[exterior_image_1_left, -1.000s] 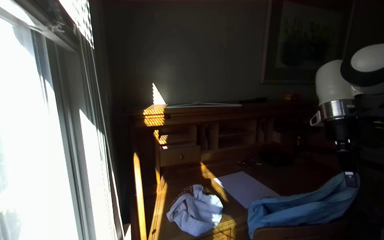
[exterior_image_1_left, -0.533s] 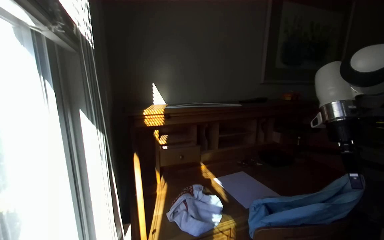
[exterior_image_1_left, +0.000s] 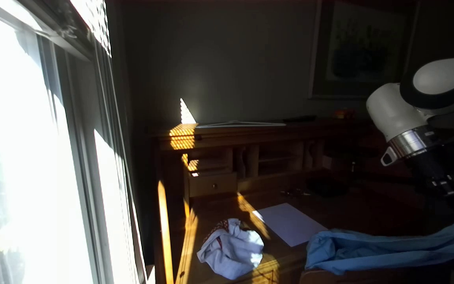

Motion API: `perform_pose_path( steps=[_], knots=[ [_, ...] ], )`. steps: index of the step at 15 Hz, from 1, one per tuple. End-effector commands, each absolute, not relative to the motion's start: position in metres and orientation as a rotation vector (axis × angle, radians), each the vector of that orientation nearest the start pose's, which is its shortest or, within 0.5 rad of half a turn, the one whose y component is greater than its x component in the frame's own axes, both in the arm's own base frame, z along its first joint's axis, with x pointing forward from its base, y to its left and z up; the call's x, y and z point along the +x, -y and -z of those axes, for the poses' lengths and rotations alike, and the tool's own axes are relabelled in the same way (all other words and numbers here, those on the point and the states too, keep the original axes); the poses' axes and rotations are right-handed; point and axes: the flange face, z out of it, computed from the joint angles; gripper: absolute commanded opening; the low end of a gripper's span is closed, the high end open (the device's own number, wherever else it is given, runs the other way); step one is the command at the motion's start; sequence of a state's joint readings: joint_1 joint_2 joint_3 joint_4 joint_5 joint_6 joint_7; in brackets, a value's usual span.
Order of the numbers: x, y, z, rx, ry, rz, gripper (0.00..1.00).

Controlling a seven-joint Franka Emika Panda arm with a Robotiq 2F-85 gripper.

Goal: Hang the blue fabric on the backrest of the chair.

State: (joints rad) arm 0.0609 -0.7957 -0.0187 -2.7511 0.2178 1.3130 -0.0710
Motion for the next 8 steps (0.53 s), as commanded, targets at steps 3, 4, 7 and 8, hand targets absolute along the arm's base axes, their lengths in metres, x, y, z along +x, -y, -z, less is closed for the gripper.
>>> perform_pose_path(
  steps=[3,4,7,8],
  knots=[
    [0.194,-0.045,-0.402,-2.557,0.265,-1.308,0.0],
    [0.197,-0.044,-0.399,-2.58,0.233,-1.322,0.0],
    [0.211,-0.039,-0.39,-2.591,0.207,-1.231,0.0],
    [0.216,-0.037,-0.386,-2.607,0.212,-1.206,0.0]
  ],
)
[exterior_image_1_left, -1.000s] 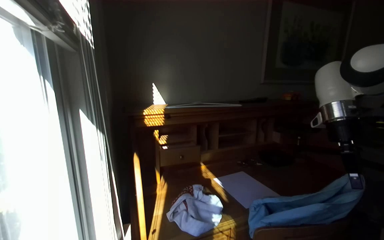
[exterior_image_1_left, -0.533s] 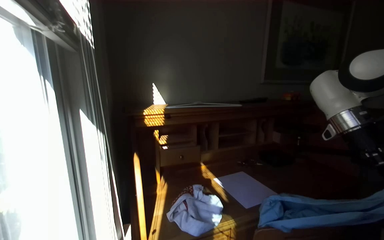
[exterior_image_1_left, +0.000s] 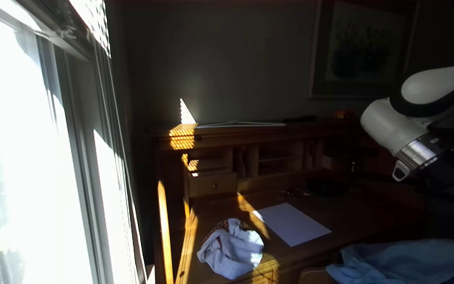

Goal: Hang the blue fabric on the backrest of the chair.

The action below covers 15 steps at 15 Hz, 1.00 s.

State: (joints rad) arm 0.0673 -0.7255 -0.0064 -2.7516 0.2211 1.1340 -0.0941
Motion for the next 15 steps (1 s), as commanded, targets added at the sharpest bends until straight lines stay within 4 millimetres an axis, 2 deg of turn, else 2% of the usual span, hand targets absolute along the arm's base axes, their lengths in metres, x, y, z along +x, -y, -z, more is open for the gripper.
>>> perform_pose_path(
  steps=[1,4,7,12,15],
  knots=[
    [0.222,-0.036,-0.382,-2.639,0.187,-1.18,0.0],
    [0.245,-0.033,-0.371,-2.739,0.135,-1.029,0.0],
    [0.261,-0.039,-0.357,-2.768,0.11,-0.96,0.0],
    [0.271,-0.06,-0.332,-2.8,0.147,-0.984,0.0],
    [0.28,-0.072,-0.321,-2.858,0.143,-0.935,0.0]
  ],
)
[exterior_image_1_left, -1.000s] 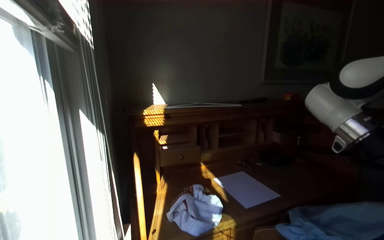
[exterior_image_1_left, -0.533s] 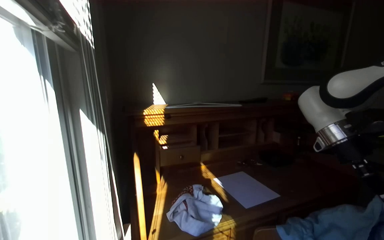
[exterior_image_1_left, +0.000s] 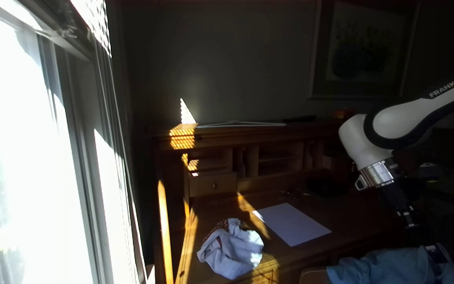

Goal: Hang the blue fabric on the backrest of the chair.

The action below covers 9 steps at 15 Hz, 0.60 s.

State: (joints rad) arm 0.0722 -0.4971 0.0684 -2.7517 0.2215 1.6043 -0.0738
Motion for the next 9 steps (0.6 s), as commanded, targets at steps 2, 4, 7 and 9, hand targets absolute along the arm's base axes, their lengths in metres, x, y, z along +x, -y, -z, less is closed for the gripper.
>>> perform_pose_path(
  steps=[2,4,7,9],
  knots=[
    [0.287,-0.079,-0.312,-2.914,0.162,-0.89,0.0],
    [0.294,-0.086,-0.304,-2.962,0.168,-0.838,0.0],
    [0.303,-0.095,-0.291,-3.012,0.141,-0.781,0.0],
    [0.308,-0.097,-0.282,-3.056,0.091,-0.747,0.0]
  ],
)
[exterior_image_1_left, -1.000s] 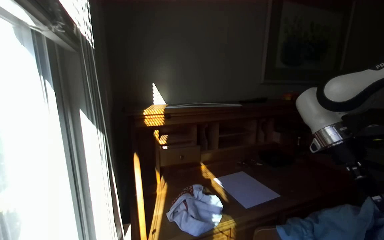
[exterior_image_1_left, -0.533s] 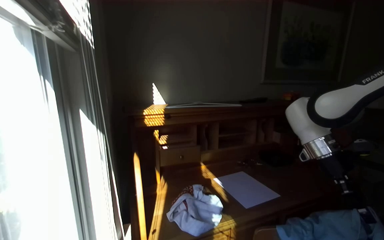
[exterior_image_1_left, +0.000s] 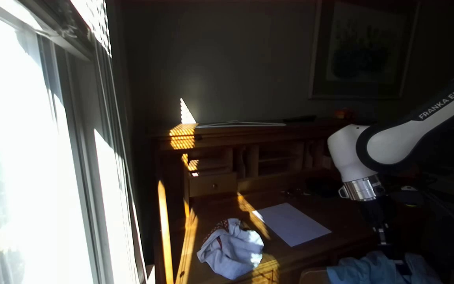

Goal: Hang the blue fabric on the backrest of the chair.

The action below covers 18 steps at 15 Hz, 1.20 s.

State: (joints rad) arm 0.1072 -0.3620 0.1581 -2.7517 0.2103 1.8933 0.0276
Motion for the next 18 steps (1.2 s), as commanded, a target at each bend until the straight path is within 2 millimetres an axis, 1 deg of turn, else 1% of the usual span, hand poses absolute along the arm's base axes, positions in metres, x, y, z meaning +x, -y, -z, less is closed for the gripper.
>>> perform_pose_path(
  steps=[1,3,4,7,9,10,12,17,18],
  knots=[
    [0.31,-0.098,-0.277,-3.083,0.065,-0.741,0.0],
    [0.313,-0.097,-0.268,-3.137,0.01,-0.734,0.0],
    [0.314,-0.095,-0.263,-3.164,-0.044,-0.738,0.0],
    [0.31,-0.089,-0.245,-3.249,-0.186,-0.813,0.0],
    [0.31,-0.085,-0.236,-3.271,-0.259,-0.839,0.0],
    [0.309,-0.088,-0.248,-3.231,-0.197,-0.832,0.0],
    [0.308,-0.087,-0.244,-3.231,-0.205,-0.852,0.02],
    [0.309,-0.088,-0.245,-3.232,-0.204,-0.846,0.02],
    [0.309,-0.088,-0.245,-3.232,-0.204,-0.846,0.0]
  ],
)
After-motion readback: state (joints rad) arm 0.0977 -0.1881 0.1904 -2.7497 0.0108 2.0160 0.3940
